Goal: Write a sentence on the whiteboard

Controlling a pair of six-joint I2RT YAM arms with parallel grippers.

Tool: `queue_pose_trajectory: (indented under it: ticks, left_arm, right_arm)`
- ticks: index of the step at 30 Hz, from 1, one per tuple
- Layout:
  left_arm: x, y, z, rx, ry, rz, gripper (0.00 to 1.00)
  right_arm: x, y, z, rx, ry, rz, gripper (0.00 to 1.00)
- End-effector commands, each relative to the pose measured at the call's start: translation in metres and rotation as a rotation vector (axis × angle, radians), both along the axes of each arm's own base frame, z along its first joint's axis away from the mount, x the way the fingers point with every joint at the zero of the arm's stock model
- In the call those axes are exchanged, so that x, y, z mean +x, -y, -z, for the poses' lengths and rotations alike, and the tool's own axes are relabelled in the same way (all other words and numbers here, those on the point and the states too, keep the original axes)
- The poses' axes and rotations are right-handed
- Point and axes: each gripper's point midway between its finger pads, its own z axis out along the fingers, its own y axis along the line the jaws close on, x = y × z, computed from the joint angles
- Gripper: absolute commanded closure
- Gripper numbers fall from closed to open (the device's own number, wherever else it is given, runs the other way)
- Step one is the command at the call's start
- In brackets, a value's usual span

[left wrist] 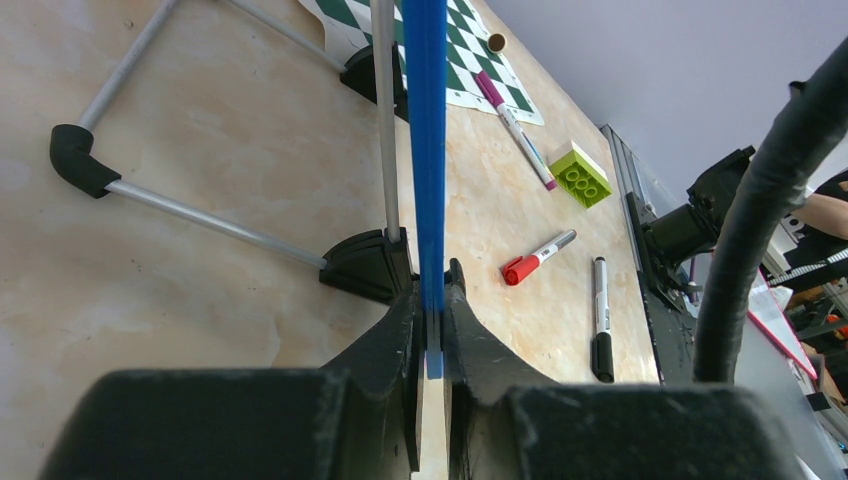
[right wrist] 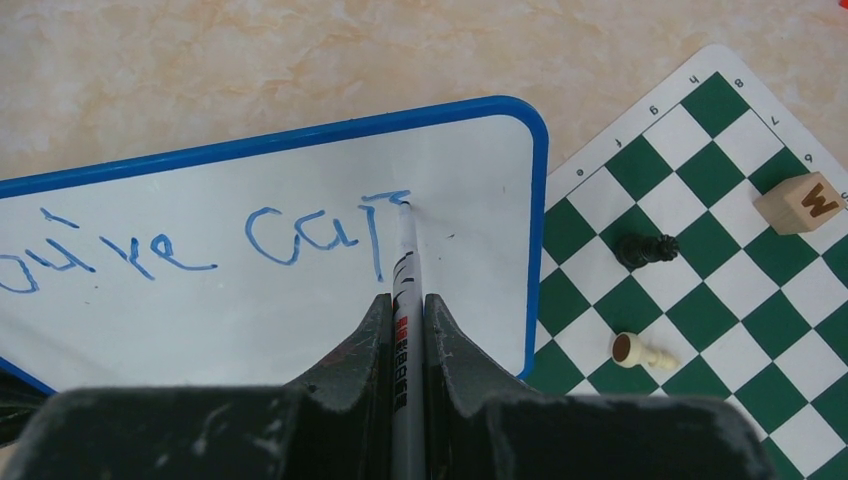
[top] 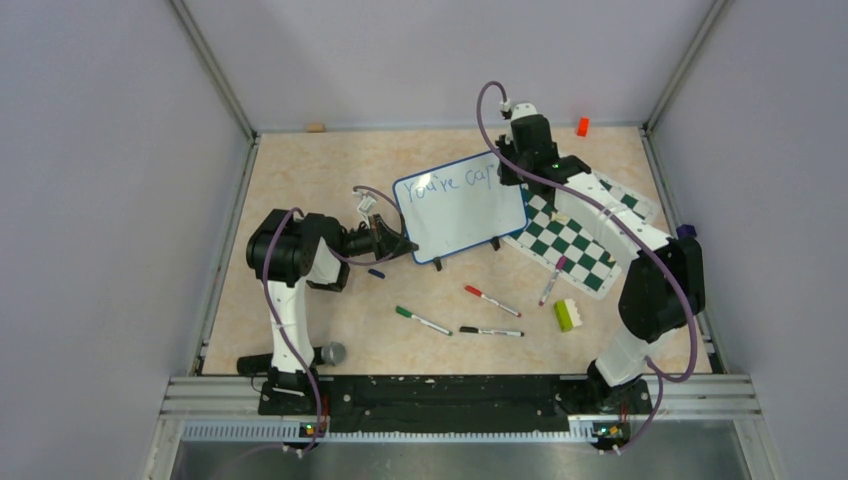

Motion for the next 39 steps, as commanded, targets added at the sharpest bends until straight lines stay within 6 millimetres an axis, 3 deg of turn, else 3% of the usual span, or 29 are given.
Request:
queue_pose_trajectory:
  ticks: [1, 8, 13, 20, 25, 39]
  left_arm:
    - [-0.009, 0.001, -0.016, -0.006, 0.110, 0.050, 0.95]
    - [-0.009, 0.001, -0.016, -0.006, 0.109, 0.050, 0.95]
    - [-0.009, 0.001, -0.016, -0.006, 0.110, 0.051, 0.95]
    - [-0.009, 0.001, -0.015, -0.006, 0.107, 0.051, 0.95]
    - [-0.008, 0.001, -0.014, -0.006, 0.105, 0.050, 0.95]
    - [-0.008, 0.001, -0.016, -0.006, 0.108, 0.051, 0.95]
  right_arm:
    - [-0.007, -0.002, -0.005, 0.028, -0.001, -0.024, 1.00]
    - [-0.013, -0.013, -0.004, 0.064, -0.022, -0.082, 1.00]
    - [-0.012, -0.017, -0.014, 0.092, 0.004, -0.090, 1.00]
    - [-0.015, -0.003, -0.040, 0.097, 0.078, -0.040, 1.00]
    - [-0.016, 0.007, -0.045, 0.101, 0.095, -0.021, 1.00]
    - [0.000, 0.018, -0.028, 0.073, 0.077, 0.033, 1.00]
